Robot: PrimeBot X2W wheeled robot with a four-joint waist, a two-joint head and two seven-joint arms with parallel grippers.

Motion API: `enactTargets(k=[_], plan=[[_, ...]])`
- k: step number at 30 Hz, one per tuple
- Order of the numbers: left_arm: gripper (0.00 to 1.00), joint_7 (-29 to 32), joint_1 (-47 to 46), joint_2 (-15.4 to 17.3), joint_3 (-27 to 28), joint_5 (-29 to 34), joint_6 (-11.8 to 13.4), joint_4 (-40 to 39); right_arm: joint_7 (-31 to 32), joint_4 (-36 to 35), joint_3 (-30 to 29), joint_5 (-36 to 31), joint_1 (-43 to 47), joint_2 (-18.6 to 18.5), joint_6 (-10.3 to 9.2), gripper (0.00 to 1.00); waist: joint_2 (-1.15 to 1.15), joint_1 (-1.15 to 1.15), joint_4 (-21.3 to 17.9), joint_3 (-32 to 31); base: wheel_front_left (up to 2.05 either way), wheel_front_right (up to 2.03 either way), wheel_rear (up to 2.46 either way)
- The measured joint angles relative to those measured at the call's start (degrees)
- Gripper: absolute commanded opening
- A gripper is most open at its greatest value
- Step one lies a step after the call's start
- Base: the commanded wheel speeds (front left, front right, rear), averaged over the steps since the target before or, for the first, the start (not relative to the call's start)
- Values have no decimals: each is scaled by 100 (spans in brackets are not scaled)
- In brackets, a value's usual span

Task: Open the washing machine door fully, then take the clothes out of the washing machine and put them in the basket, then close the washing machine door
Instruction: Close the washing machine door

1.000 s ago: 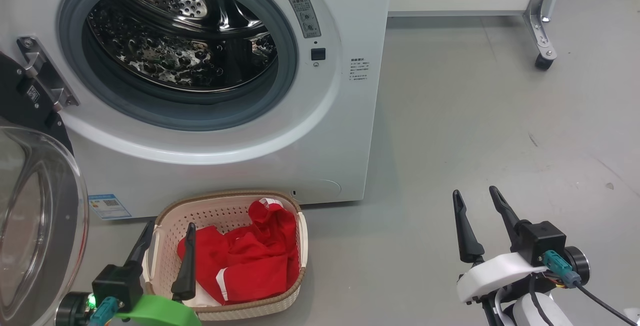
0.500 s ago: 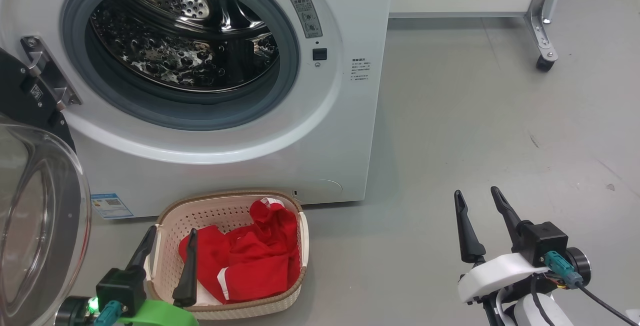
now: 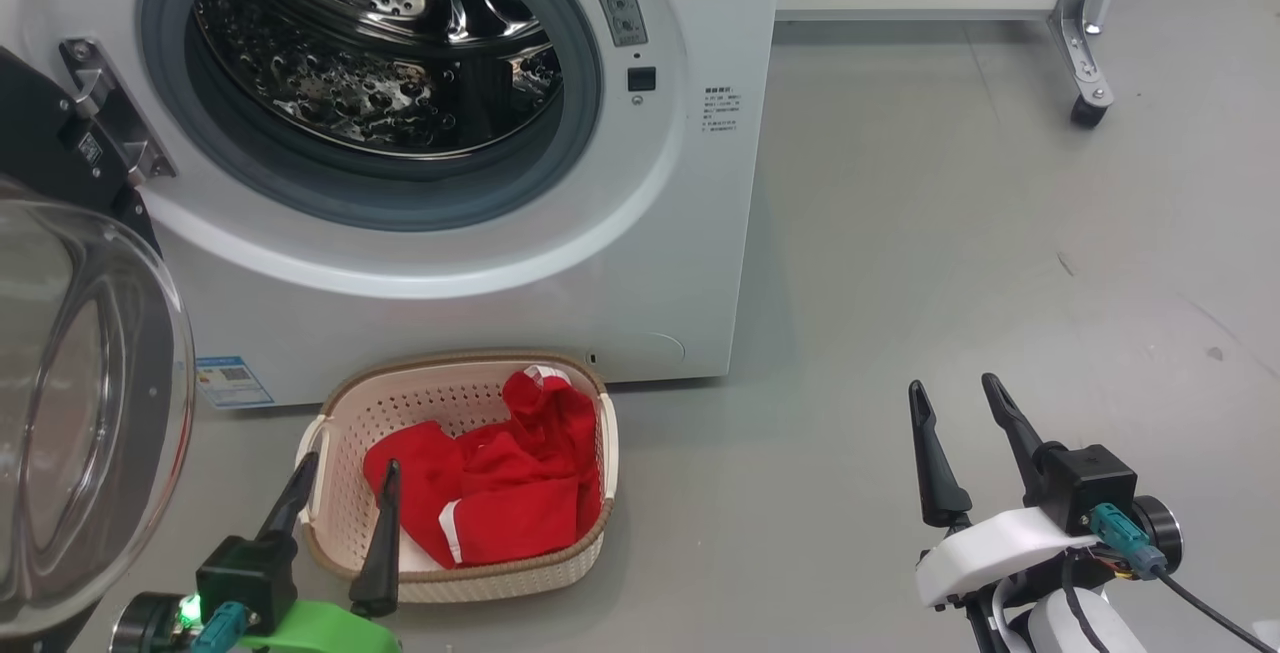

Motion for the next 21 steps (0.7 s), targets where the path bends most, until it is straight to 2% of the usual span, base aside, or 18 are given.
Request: enactTargets(k=[11,21], plan=[[100,47,57,40,-45,-8,-8,-174,0,-1,-31,-1,8,2,0,100,0,0,-4,18,-91,91,0],[100,69,74,49,-37,-8,-4,-275,0,-7,-57,-1,10,3,-1,100,0,0,-18,17,-47,47,0]])
